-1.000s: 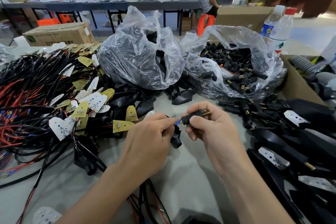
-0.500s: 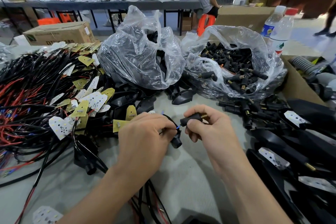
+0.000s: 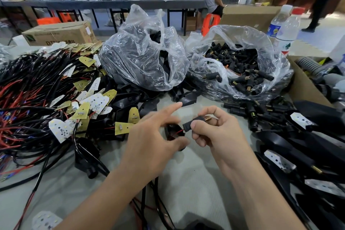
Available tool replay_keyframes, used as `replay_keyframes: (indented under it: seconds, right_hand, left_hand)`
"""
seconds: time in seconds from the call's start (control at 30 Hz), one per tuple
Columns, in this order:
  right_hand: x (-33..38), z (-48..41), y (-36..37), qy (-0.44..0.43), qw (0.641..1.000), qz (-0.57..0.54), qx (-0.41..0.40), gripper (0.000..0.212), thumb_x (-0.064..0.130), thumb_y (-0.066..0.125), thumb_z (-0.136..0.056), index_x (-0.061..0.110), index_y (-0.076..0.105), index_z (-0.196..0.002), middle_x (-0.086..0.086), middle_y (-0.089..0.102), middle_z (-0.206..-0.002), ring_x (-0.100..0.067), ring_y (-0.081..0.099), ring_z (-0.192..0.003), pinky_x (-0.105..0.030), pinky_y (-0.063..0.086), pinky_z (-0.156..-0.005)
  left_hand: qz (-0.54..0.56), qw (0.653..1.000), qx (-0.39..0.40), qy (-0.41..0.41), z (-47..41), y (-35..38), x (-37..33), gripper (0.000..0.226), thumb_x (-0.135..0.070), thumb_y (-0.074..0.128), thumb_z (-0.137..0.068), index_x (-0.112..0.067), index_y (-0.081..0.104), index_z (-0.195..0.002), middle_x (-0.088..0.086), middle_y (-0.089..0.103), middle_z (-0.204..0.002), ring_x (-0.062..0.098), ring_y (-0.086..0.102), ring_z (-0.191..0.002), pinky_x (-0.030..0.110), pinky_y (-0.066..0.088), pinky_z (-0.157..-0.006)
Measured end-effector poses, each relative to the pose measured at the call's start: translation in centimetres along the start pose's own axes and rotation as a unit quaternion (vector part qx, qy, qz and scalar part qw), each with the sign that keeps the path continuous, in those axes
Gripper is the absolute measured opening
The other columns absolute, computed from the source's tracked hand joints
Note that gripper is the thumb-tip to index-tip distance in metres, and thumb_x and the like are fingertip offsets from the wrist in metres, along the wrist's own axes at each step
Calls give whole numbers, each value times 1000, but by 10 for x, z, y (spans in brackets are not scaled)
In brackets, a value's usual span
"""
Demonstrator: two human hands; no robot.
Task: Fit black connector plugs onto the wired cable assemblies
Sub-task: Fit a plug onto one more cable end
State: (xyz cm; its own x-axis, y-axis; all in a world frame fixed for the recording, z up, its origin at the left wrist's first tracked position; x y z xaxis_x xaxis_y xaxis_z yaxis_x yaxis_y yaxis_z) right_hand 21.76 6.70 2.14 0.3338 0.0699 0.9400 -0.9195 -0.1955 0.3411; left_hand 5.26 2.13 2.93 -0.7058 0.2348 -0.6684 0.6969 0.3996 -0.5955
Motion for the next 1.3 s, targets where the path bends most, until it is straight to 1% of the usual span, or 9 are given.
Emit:
replay_keyframes:
  seconds: [0.1, 0.2, 0.4, 0.5, 0.6, 0.8, 0.93, 1.03, 1.3]
  right_hand:
    - [2, -2, -4, 3, 999, -48, -23, 26, -18, 64, -85, 5, 57, -95, -15, 56, -62, -16, 50, -45, -21, 38, -42]
    - [5, -4, -7, -1, 997, -67, -36, 26, -19, 62, -85, 6, 57, -93, -16, 54, -63, -16, 51, -45, -21, 37, -41]
    - [2, -1, -1, -24, 998, 51, -8, 32, -20, 66, -77, 10, 64, -88, -18, 53, -66, -23, 43, -54, -25, 34, -45]
    - [-2, 0, 5, -30, 996, 81, -7, 31, -18, 68, -76, 11, 68, -86, -7, 52, -59, -19, 40, -52, -24, 34, -45]
    - [0, 0, 2, -31, 997, 67, -24, 30, -16, 70, -77, 11, 67, -89, 0, 55, -52, -19, 44, -49, -24, 35, -44]
    - [0, 1, 3, -30, 998, 49, -5, 23, -12, 74, -78, 7, 65, -88, -6, 61, -57, -16, 51, -47, -23, 37, -42]
    - [0, -1, 0, -32, 999, 29, -18, 22, -13, 72, -81, 6, 65, -90, -9, 68, -63, -15, 51, -48, -22, 39, -43]
    - [-1, -1, -4, -38, 999, 14, -26, 22, -14, 72, -80, 4, 66, -91, -9, 66, -62, -15, 51, -49, -22, 39, -42]
    - [-9, -3, 0, -25, 993, 114, -16, 27, 1, 76, -69, 11, 65, -91, 1, 58, -51, -22, 50, -53, -26, 40, -47]
  left_hand:
    - [-76, 997, 10, 30, -3, 2, 0, 45, -52, 80, -59, -45, 71, -102, -26, 47, -145, -5, 27, -145, 8, 17, -113]
    - [-85, 996, 34, 3, -6, 4, 5, 8, -47, 75, -64, -45, 70, -70, -27, 49, -145, -7, 23, -146, 14, 13, -116]
    - [-40, 998, 46, 3, -9, 6, 6, 30, -43, 87, -68, -63, 68, -79, -48, 51, -115, -22, 29, -128, 25, 20, -113]
    - [-37, 999, 26, -7, -7, 9, 8, 22, -49, 80, -61, -52, 75, -83, -48, 54, -112, -17, 36, -126, 27, 29, -110]
    - [-18, 999, 2, -36, -5, 8, 14, 44, -39, 94, -60, -45, 77, -99, -47, 59, -112, -13, 42, -126, 9, 30, -103]
    - [3, 998, 19, -56, -7, 8, 15, 24, -37, 93, -59, -50, 76, -69, -44, 60, -114, -12, 40, -126, -4, 18, -94]
    - [5, 997, 50, -51, -7, 4, 14, 34, -58, 86, -50, -57, 74, -82, -40, 52, -135, -11, 32, -136, 11, 22, -107]
    - [1, 997, 63, -51, -7, 2, 16, 26, -44, 87, -58, -55, 74, -77, -37, 45, -145, -8, 27, -142, 23, 23, -114]
    - [28, 997, 61, -36, -11, 6, 21, 33, -24, 93, -66, -52, 75, -64, -48, 52, -127, -18, 33, -133, -5, 15, -100]
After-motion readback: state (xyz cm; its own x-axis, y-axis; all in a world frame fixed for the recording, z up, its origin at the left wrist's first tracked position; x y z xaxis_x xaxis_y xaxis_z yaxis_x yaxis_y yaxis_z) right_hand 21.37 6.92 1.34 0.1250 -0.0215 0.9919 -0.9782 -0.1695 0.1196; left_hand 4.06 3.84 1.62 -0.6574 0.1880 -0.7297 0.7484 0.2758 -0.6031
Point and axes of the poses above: each hand's wrist, its own z-axis away from the middle knuckle, its own y-axis out of the palm, x = y × z, the point moved 3 cm from there along -z, towards the middle knuckle
